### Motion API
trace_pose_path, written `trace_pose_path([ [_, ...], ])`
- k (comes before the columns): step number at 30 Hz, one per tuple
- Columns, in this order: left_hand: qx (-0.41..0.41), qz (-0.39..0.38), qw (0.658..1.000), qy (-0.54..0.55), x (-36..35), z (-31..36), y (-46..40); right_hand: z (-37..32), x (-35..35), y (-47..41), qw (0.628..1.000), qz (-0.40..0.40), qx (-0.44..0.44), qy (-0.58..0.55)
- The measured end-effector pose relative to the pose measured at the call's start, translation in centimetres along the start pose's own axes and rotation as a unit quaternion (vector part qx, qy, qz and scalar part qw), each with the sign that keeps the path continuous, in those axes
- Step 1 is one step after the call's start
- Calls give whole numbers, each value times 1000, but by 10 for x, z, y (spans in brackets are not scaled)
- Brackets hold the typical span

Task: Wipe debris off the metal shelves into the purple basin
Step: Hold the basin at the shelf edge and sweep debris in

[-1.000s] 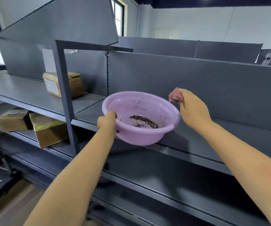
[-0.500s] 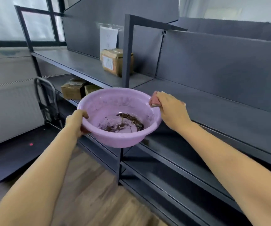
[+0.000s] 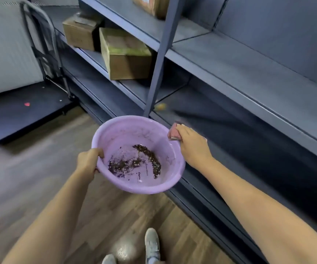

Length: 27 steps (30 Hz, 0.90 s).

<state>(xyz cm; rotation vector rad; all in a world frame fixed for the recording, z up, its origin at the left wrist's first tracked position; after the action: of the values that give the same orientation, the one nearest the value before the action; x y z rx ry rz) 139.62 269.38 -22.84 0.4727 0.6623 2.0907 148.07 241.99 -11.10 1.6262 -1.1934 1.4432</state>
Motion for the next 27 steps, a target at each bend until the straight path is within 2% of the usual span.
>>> trace_pose_path([
  [5,40,9,999,-5,-42,-52,-30,52,-58,-16,998,-38,-20,-49],
  [8,55,15,998,4,-69,-68,-37,85,-72,-23,992,-45,-28,-116],
  [10,67,19,998,0,-85,-74,-42,109,-78,-30,987,-54,-33,-149],
  [16,79,33,996,6,-133,-72,-62,199,-106,-73,981,-62,-98,-153],
  [22,82,47,995,29,-167,-70,-83,242,-133,-128,950,-43,-189,-243],
  [25,85,56,995,20,-174,-72,-93,250,-159,-146,950,-56,-235,-198],
  [27,87,57,994,15,-178,-71,-96,245,-162,-156,966,-33,-210,-148],
])
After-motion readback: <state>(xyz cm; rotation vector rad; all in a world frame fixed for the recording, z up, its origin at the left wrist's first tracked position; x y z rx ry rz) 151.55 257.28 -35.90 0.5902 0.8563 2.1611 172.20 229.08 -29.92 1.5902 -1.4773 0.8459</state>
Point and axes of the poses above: each hand's wrist, its own y-axis away from the middle knuckle, its own x-axis out of the back of the hand, z = x × y, the point moved 7 cm from there along -y, towards the middle knuckle, and after that the axes turned 3 degrees about -z, right-handed, at the moved point
